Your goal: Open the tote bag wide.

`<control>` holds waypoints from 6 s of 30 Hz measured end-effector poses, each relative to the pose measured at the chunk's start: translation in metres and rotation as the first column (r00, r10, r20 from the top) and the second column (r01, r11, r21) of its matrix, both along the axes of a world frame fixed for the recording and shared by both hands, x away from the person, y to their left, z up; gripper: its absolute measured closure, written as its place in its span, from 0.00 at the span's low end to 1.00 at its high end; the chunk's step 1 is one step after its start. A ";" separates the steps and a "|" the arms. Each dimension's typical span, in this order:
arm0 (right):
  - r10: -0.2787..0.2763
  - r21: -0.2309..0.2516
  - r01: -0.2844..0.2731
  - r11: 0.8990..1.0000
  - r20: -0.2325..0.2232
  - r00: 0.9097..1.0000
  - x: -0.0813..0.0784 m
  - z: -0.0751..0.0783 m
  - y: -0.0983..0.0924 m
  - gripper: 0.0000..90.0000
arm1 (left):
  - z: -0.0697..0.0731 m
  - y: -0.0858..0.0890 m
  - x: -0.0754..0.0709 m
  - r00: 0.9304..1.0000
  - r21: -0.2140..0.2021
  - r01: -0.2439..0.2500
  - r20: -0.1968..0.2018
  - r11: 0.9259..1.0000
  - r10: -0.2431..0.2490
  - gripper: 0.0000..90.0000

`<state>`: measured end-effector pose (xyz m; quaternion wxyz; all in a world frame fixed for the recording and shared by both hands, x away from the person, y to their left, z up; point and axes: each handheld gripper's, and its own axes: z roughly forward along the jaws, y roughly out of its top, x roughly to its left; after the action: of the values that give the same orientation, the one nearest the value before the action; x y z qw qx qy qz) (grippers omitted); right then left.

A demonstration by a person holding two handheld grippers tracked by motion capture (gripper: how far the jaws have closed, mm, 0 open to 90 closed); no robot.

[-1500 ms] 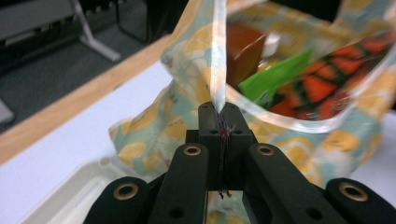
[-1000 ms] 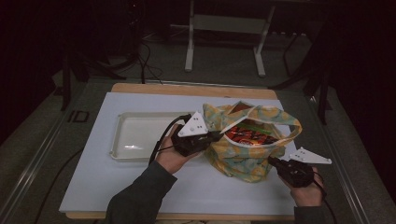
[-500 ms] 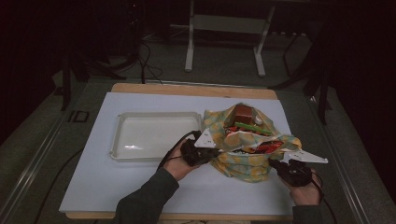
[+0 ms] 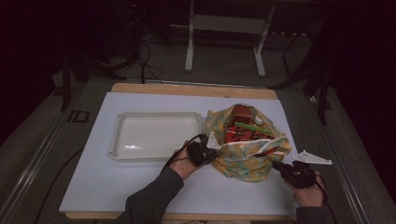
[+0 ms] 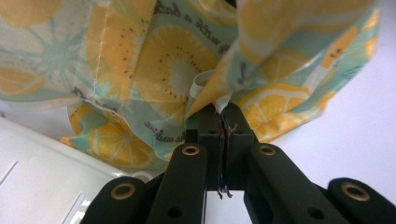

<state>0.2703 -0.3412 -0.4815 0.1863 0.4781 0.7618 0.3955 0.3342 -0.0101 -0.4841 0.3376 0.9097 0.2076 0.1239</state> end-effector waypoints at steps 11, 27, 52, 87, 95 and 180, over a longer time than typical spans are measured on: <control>0.049 -0.005 -0.049 0.999 0.017 0.999 -0.013 0.015 -0.002 0.70 | 0.009 0.014 -0.011 0.999 -0.077 0.018 0.042 0.997 -0.015 0.76; 0.060 0.019 -0.063 0.998 0.110 0.992 -0.030 0.066 0.006 0.59 | 0.016 0.025 -0.013 0.998 -0.110 0.013 0.065 0.994 -0.005 0.74; 0.044 0.040 -0.053 0.998 0.196 0.980 -0.028 0.095 0.019 0.46 | 0.015 0.025 -0.015 0.998 -0.110 0.013 0.066 0.994 -0.006 0.74; 0.024 -0.057 -0.012 0.998 0.220 0.975 -0.045 0.067 -0.002 1.00 | 0.014 0.036 -0.016 0.998 -0.125 -0.004 0.058 0.992 0.011 0.73; 0.028 -0.058 -0.020 0.998 0.141 0.990 -0.036 0.038 -0.010 1.00 | 0.018 0.048 -0.013 0.998 -0.143 -0.028 0.054 0.989 0.036 0.72; 0.038 -0.089 -0.029 0.996 0.102 0.994 -0.033 0.045 -0.017 0.72 | 0.041 0.041 0.001 0.994 -0.227 -0.100 0.025 0.969 0.109 0.60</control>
<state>0.2372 -0.3583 -0.4368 0.2397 0.4354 0.7755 0.3894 0.3352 0.0305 -0.4426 0.4354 0.8509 0.2614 0.1342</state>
